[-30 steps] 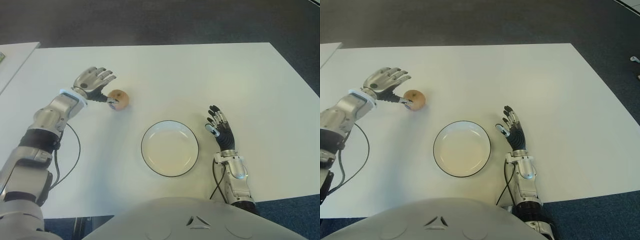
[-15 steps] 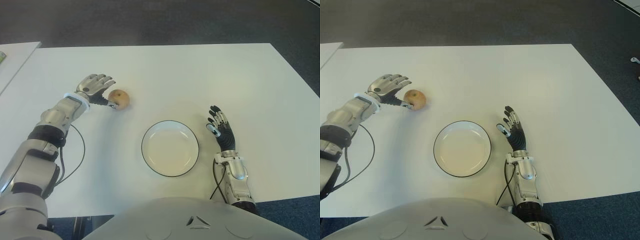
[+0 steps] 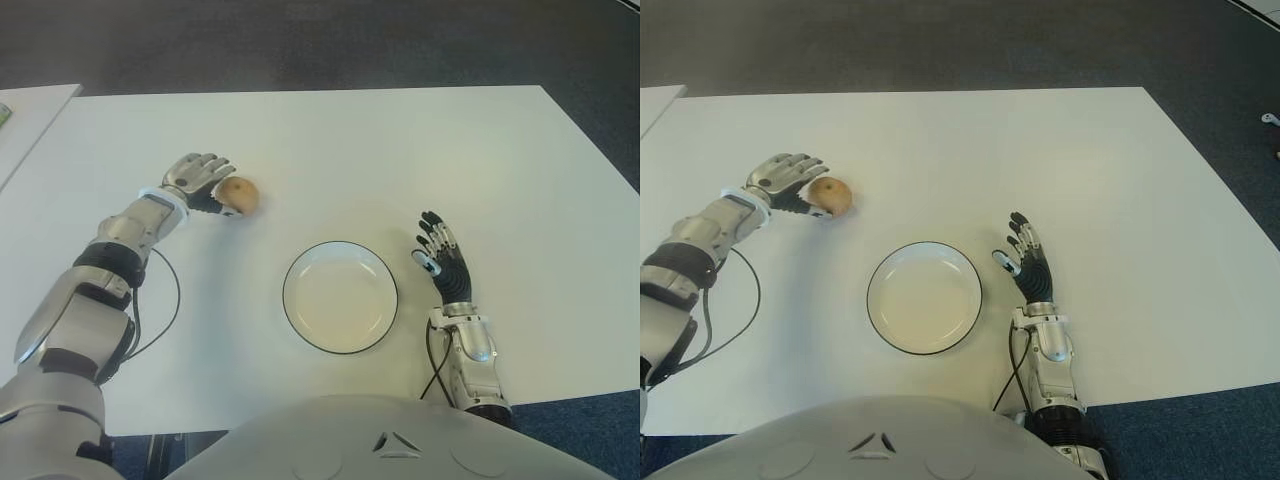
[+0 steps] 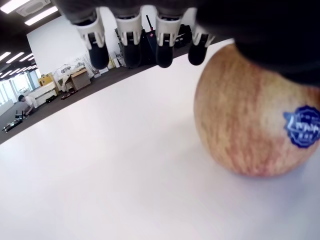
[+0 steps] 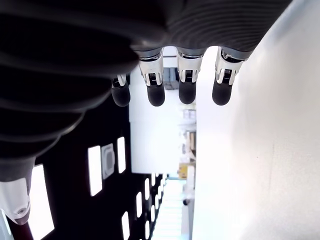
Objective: Put the apples into the plate.
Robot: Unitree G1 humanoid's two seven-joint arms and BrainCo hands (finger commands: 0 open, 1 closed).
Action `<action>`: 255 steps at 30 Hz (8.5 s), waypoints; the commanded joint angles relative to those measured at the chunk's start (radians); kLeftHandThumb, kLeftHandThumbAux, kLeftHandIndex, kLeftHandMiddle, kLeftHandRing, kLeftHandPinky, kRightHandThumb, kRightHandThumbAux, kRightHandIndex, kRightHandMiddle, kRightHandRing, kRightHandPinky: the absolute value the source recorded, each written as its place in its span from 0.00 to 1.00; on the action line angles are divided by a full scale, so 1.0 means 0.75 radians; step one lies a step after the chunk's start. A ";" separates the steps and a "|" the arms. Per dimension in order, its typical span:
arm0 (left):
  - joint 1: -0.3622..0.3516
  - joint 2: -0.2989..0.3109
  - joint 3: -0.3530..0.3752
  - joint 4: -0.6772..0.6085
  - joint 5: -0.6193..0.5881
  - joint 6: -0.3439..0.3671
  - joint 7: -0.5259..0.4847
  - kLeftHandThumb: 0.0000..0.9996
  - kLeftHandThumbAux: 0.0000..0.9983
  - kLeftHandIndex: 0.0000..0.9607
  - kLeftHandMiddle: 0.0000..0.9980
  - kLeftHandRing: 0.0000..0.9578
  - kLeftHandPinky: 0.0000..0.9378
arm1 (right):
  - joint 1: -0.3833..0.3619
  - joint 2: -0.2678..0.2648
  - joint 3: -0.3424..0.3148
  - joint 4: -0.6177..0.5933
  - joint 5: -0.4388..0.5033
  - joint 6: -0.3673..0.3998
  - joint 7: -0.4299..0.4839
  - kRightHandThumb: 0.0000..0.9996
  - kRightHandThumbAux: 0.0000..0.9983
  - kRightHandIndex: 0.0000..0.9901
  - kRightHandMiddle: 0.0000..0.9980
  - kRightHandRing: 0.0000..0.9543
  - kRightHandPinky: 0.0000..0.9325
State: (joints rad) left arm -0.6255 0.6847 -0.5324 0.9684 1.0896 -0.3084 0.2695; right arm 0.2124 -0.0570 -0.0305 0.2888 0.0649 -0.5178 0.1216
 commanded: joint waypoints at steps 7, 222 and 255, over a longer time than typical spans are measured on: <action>-0.027 -0.041 -0.090 0.111 -0.019 0.016 0.072 0.28 0.22 0.00 0.00 0.00 0.03 | 0.172 0.017 -0.009 0.178 -0.004 0.081 -0.005 0.10 0.54 0.00 0.00 0.00 0.00; 0.810 -0.002 0.269 -1.798 -0.209 -0.312 -0.342 0.72 0.70 0.46 0.88 0.90 0.94 | 0.095 0.055 -0.001 0.286 -0.020 0.112 -0.015 0.09 0.58 0.00 0.00 0.00 0.00; 0.748 -0.092 0.269 -1.606 -0.084 -0.338 -0.226 0.73 0.70 0.46 0.86 0.89 0.90 | 0.103 0.059 0.003 0.272 -0.018 0.112 -0.024 0.10 0.54 0.00 0.00 0.00 0.00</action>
State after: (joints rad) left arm -0.0408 0.6293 -0.3335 -0.2616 1.0041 -0.5589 0.0639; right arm 0.1827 -0.0420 -0.0458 0.3253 0.0623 -0.5387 0.1057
